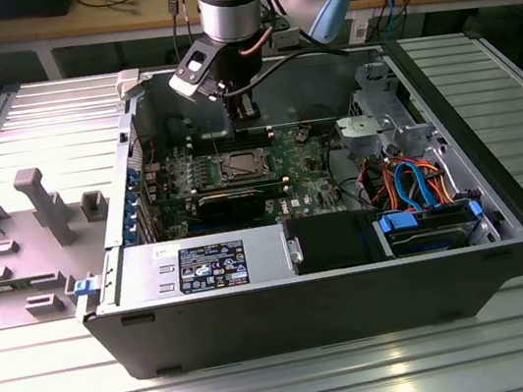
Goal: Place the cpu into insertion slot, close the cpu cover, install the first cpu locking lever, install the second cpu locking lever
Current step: 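Install the first cpu locking lever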
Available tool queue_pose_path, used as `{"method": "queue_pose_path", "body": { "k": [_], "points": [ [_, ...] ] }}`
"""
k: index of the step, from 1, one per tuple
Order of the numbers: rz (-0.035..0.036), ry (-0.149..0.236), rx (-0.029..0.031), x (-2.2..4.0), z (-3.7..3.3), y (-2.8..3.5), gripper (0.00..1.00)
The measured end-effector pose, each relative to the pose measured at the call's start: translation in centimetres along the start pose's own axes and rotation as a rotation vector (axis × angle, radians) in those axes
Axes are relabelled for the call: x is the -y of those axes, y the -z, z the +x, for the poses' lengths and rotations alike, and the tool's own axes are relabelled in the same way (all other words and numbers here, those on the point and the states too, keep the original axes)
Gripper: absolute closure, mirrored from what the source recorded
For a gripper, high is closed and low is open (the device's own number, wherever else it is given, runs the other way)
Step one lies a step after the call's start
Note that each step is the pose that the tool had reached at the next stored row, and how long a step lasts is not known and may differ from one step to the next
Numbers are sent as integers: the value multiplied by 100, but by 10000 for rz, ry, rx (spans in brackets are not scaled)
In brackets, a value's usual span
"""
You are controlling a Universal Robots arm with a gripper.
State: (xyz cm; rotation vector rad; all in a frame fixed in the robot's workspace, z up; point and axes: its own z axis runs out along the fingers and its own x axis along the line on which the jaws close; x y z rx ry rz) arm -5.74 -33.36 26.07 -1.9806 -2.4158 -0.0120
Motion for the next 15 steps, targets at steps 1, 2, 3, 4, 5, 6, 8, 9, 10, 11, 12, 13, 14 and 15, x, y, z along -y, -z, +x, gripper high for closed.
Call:
{"method": "queue_pose_path", "body": {
  "k": [1,2,3,4,5,6,8,9,10,11,12,13,14,15],
  "points": [
    [0,0,0,0,0,0,89],
    [-1,1,0,0,0,0,89],
    [-1,2,-1,0,0,0,89],
    [-1,3,0,0,0,0,89],
    [-1,3,-1,-1,0,0,89],
    [-1,3,0,-1,0,0,89],
    [2,162,1,-4,-1,0,89],
    [5,277,1,-3,-1,0,89],
    [6,355,2,-3,-1,0,89],
    [8,427,2,-3,-1,0,89],
    [9,540,3,-3,-1,0,89],
    [10,599,3,-3,-1,0,89],
    [12,667,3,-3,-1,0,89],
    [13,742,3,-3,-1,0,89]
  ]
}}
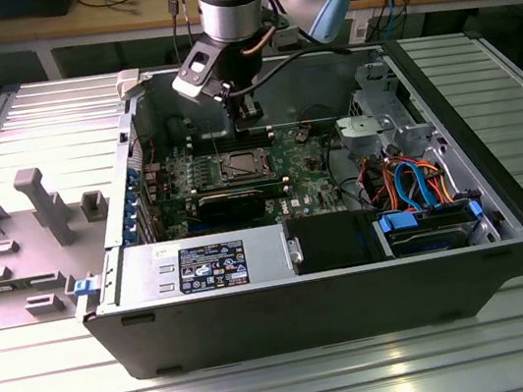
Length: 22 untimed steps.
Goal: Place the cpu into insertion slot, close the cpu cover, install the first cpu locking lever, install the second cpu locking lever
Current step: 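Install the first cpu locking lever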
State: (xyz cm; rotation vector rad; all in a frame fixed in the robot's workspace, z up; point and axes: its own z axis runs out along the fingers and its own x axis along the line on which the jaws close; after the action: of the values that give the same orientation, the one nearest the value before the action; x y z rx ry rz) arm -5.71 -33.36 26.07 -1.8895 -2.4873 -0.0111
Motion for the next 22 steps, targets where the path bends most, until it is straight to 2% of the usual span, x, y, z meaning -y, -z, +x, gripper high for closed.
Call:
{"method": "queue_pose_path", "body": {
  "k": [7,15,17,22],
  "points": [
    [14,708,4,1,-2,0,89],
    [29,1718,8,5,-2,-1,89],
    [38,2107,11,10,-2,0,89],
    [46,2505,14,15,-3,0,89]
  ]
}}
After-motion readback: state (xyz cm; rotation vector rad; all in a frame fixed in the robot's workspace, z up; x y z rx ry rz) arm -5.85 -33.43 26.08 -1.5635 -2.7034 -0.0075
